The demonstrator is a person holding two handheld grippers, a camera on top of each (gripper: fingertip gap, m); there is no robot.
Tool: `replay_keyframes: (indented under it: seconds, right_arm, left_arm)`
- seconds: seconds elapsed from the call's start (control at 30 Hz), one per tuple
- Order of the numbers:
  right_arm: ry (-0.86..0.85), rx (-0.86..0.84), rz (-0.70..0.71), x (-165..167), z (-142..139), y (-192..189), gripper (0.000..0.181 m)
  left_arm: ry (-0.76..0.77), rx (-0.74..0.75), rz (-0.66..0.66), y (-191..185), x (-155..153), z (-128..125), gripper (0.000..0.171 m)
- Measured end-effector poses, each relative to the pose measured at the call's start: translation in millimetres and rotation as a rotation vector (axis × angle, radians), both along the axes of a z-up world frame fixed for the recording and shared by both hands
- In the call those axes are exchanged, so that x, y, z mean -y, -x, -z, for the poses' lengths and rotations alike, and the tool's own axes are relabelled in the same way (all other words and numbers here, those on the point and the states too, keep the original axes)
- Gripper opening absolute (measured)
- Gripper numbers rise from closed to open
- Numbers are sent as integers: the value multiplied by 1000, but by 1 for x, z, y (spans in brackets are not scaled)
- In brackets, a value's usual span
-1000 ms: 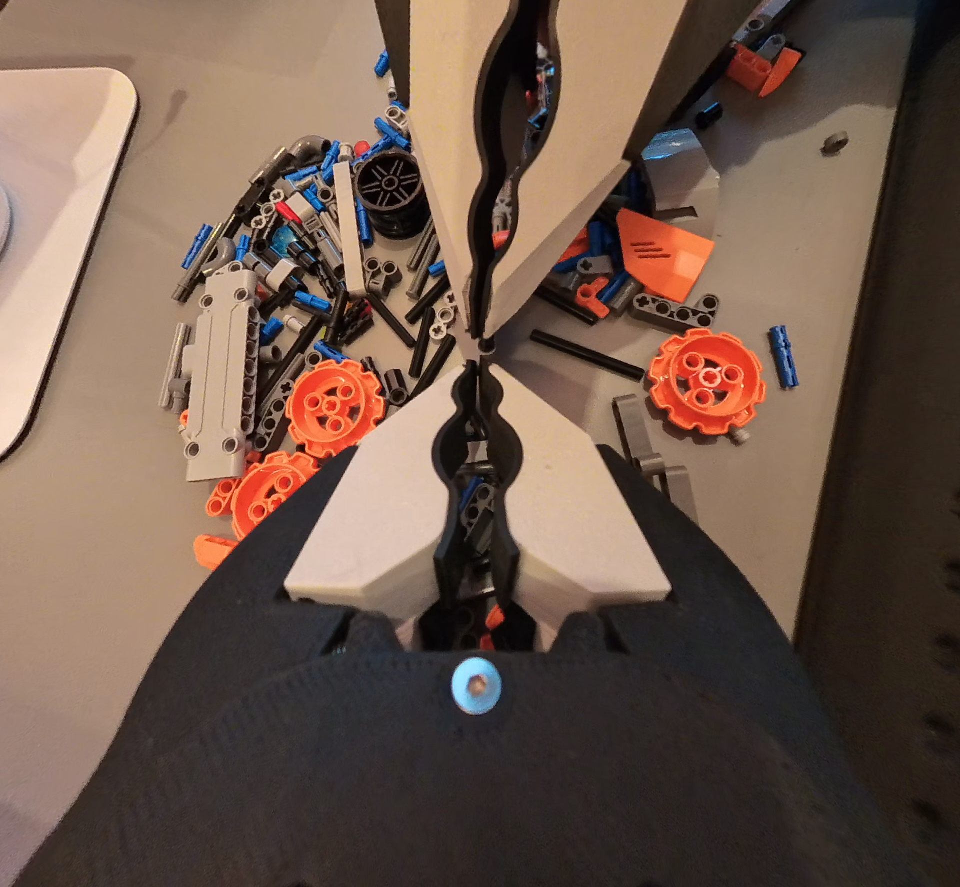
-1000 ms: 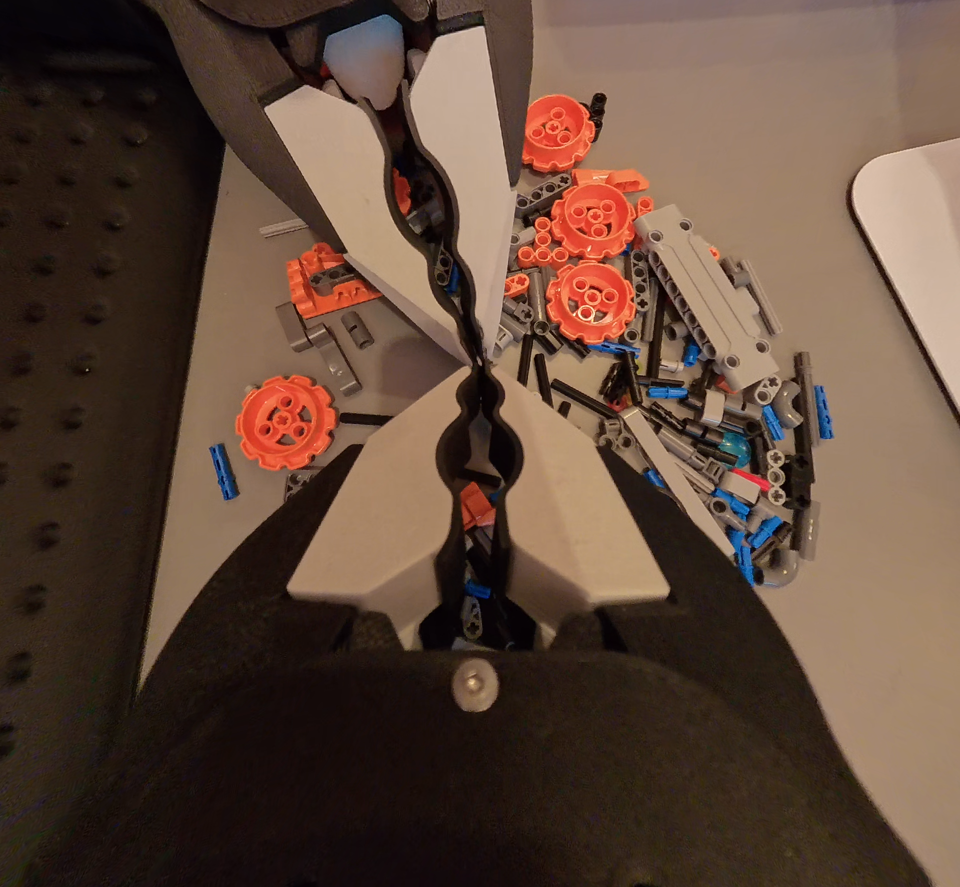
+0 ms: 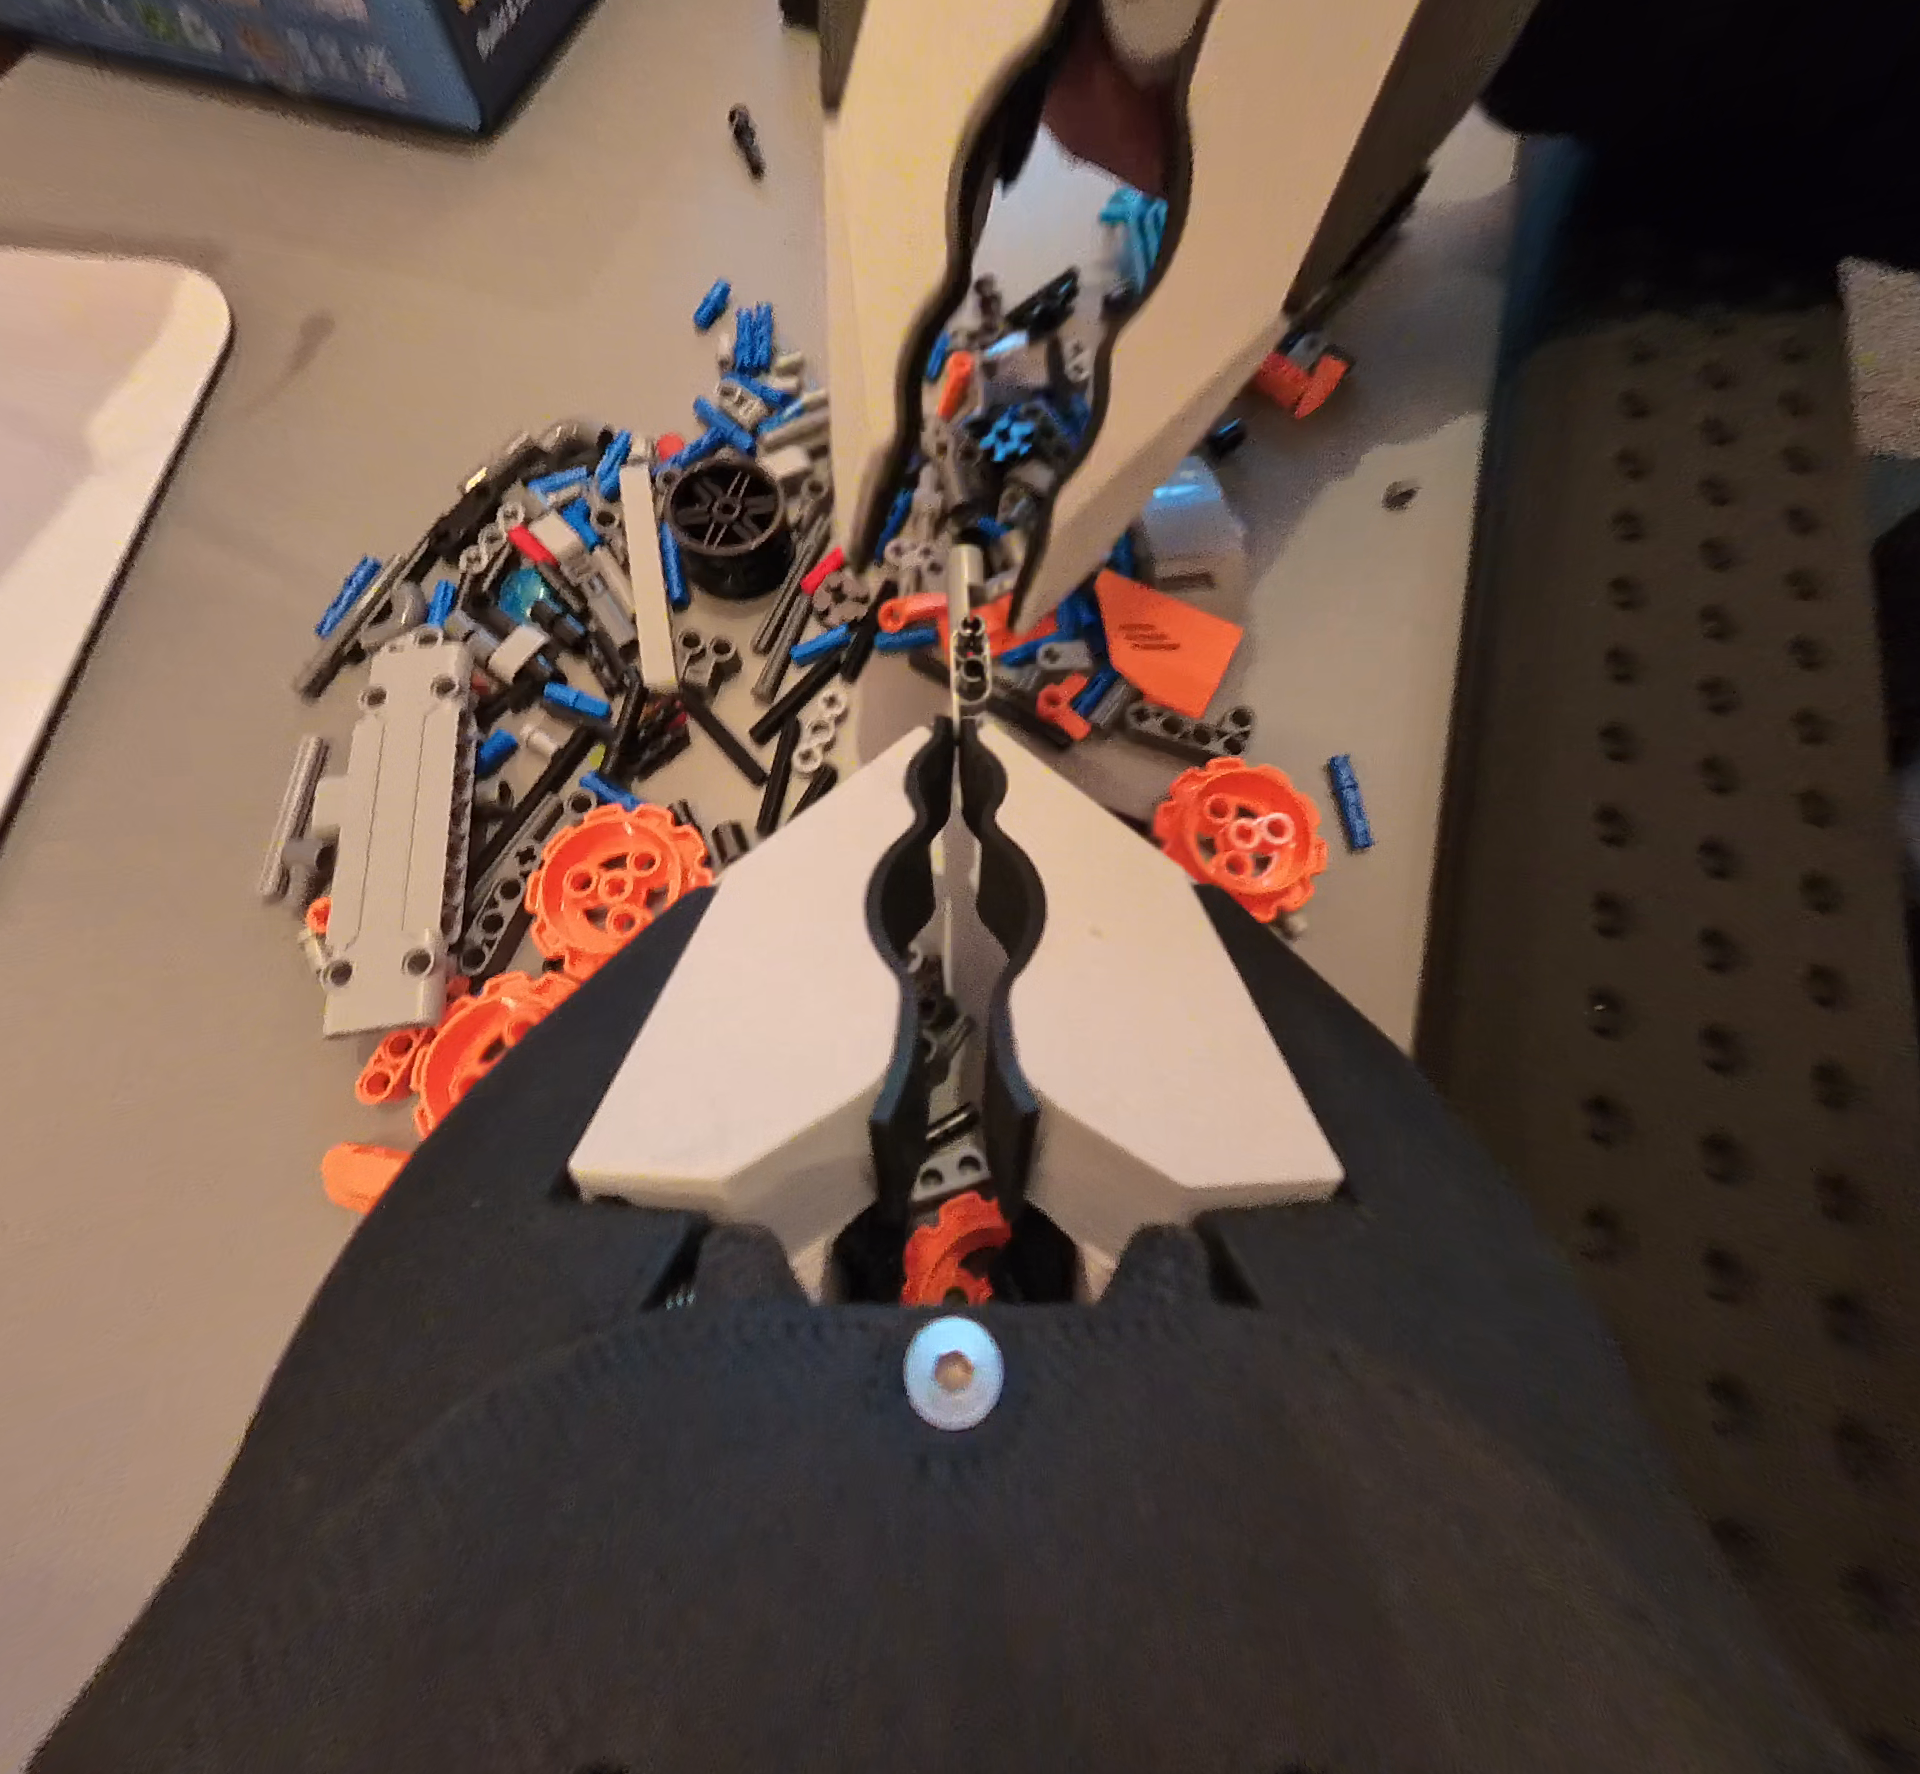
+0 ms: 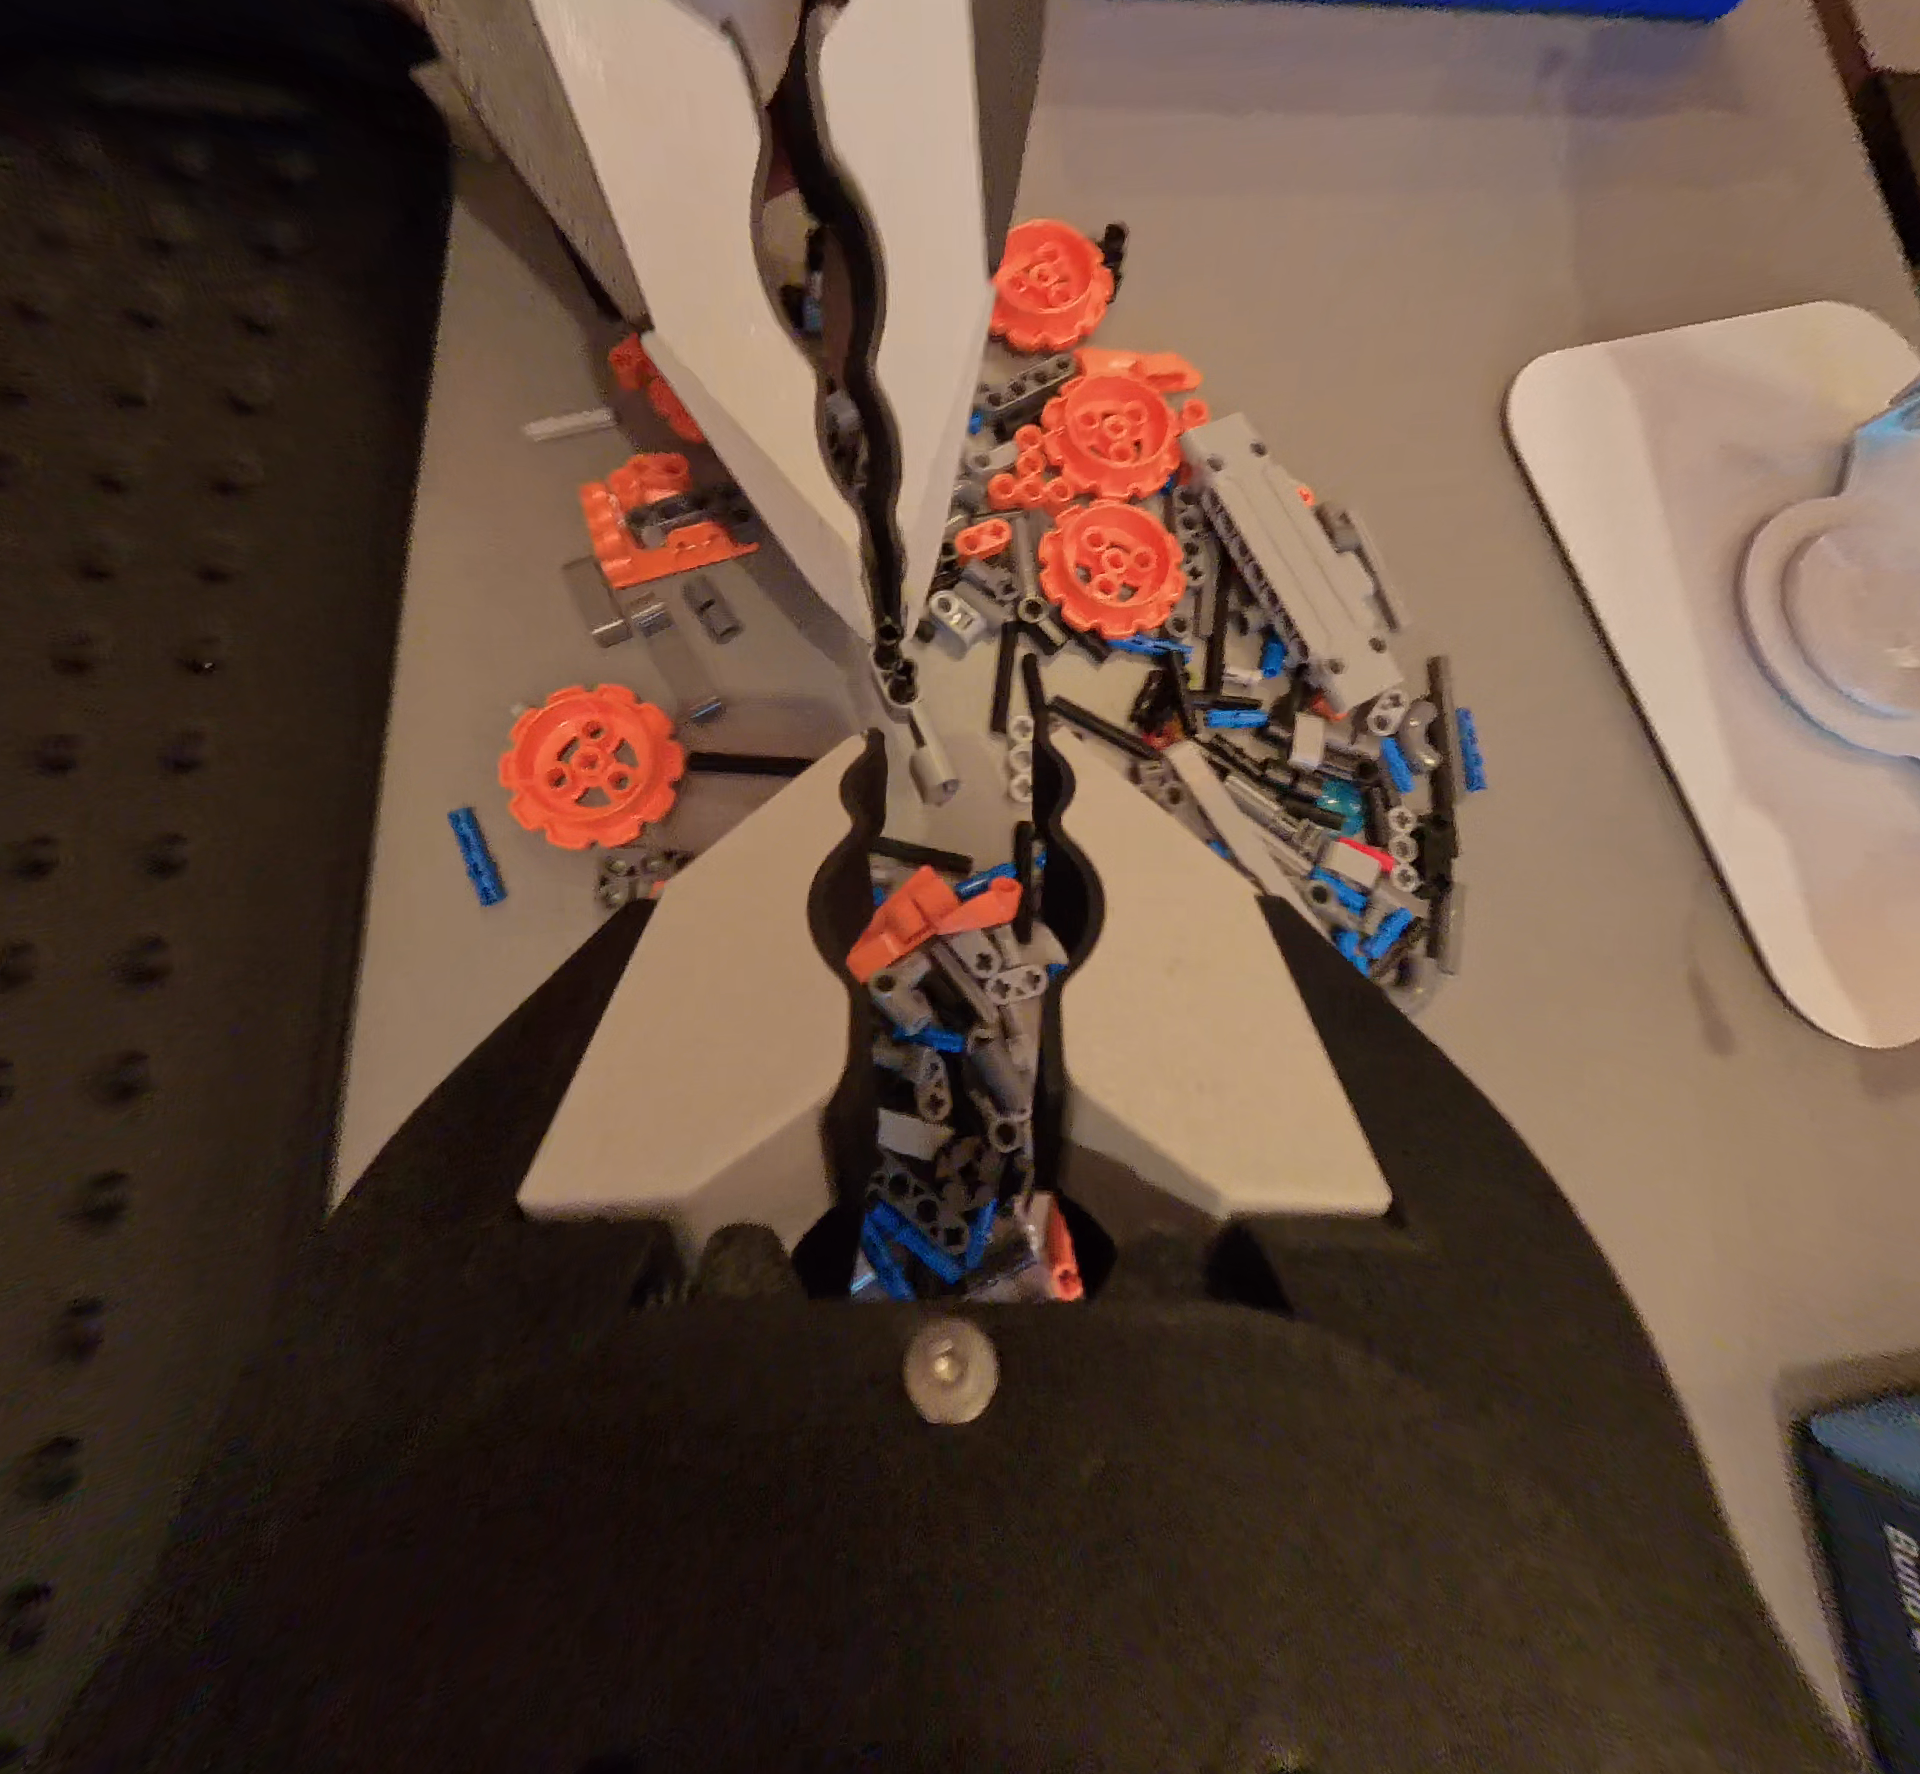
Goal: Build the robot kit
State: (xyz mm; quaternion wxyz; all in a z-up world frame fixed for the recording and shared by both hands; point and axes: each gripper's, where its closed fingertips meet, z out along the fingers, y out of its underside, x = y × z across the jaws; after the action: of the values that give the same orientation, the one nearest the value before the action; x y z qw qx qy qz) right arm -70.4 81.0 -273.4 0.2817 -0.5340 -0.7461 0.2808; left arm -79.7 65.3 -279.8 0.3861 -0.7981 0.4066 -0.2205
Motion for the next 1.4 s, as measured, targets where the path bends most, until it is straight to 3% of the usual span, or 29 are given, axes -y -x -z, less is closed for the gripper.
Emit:
replay_keyframes:
  seconds: [0.13,0.37,0.47,0.57,0.7,0.8,0.93,1.03,1.23,1.4]
  right_arm:
    - [-13,15,-1,13,0,-6,5]
    - [22,-51,163,16,-20,-43,4]
    - [65,-66,321,-2,-25,-85,4]
    - [156,-85,513,-26,-24,-144,4]
    - [230,-6,767,-51,4,-220,5]
    - [307,27,890,-59,23,-253,5]
    - [450,67,980,-57,46,-266,5]
    - [456,85,1033,-62,53,-272,8]
    - [389,62,1091,-73,42,-289,17]
    - [295,65,1027,-69,33,-285,19]
  left_arm:
    - [-58,-9,32,-9,3,-15,0]
    - [-150,60,116,-35,9,-44,7]
    - [-174,73,109,-34,6,-53,22]
    - [-187,47,74,-19,1,-51,22]
    - [-192,31,12,7,-5,-48,21]
    - [-189,51,-37,22,-11,-47,19]
    - [-170,55,-59,30,-16,-40,18]
    - [-157,36,-61,31,-18,-32,19]
    - [-148,48,-68,35,-19,-29,18]
    - [-168,58,-85,41,-19,-37,18]
